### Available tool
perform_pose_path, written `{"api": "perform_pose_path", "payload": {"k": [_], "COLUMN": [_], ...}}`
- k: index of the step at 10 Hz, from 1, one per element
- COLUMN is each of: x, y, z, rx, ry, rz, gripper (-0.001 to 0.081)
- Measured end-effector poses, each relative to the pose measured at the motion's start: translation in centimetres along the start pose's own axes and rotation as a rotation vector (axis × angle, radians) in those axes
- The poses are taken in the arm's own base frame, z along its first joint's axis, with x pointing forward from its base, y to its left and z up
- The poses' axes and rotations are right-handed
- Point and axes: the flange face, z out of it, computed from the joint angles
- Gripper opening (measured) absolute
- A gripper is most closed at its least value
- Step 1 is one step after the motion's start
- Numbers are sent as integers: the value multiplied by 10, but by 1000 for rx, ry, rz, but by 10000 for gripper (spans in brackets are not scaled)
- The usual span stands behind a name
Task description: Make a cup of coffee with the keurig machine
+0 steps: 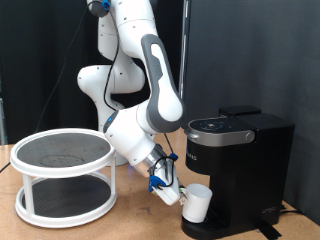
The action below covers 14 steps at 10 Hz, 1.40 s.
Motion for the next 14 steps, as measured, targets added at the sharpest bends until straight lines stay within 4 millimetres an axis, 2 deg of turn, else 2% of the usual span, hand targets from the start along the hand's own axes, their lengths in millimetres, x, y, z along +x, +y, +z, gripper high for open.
{"api": "perform_pose_path", "payload": {"k": [1,2,3,4,5,6,10,14], "x": [2,4,5,6,6,6,-5,-17], "y": [-1,-2,-4,-6,-9,-12,-23,-21], "z": [-1,-2,-4,-7,-10,-13,-24,-25], "rx": [-10,-20,-27,-25,-21,-17,-1,-39], "ry": [-3,-7,-14,-20,-27,-33,-75,-102], "rz": [-5,-11,-16,-13,-8,-2,-4,-17], "gripper": [374,557,674,674,723,732,734,734]}}
